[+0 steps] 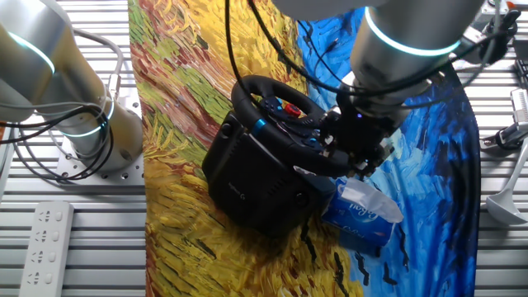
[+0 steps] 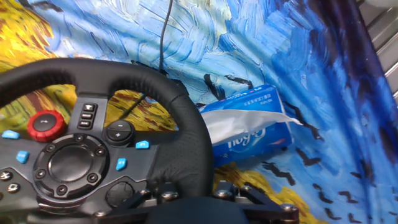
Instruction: Rotate the steering wheel 90 degrees clockwise
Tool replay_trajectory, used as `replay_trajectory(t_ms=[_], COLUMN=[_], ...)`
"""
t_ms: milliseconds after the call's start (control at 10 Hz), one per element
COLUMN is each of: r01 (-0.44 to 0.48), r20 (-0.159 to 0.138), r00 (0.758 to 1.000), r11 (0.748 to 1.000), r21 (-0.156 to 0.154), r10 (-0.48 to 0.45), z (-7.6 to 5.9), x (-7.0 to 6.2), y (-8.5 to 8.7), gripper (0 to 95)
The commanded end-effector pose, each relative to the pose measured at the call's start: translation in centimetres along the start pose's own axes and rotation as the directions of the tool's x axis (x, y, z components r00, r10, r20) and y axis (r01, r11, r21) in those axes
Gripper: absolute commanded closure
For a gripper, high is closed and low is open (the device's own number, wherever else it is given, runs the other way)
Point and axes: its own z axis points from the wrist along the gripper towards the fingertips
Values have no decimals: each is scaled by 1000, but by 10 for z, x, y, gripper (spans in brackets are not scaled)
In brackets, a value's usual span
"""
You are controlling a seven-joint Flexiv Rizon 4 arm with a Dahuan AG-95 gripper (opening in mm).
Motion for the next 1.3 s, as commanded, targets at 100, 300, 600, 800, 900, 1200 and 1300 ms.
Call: replay_trajectory(t_ms=[100, 300, 600, 800, 900, 1200, 1300], r01=[-27, -45, -104, -153, -172, -195, -199], r20=[-3, -9, -29, -42, -48, -52, -52], r00=[1000, 999, 994, 988, 984, 980, 979], r11=[999, 998, 993, 986, 983, 979, 978], r21=[-29, -34, -51, -58, -58, -57, -56], r10=[27, 45, 102, 151, 169, 193, 196], z=[0, 0, 1, 1, 1, 1, 1], x=[0, 0, -1, 0, 0, 0, 0], y=[0, 0, 0, 0, 1, 1, 1], gripper=[570, 570, 570, 760, 760, 760, 760])
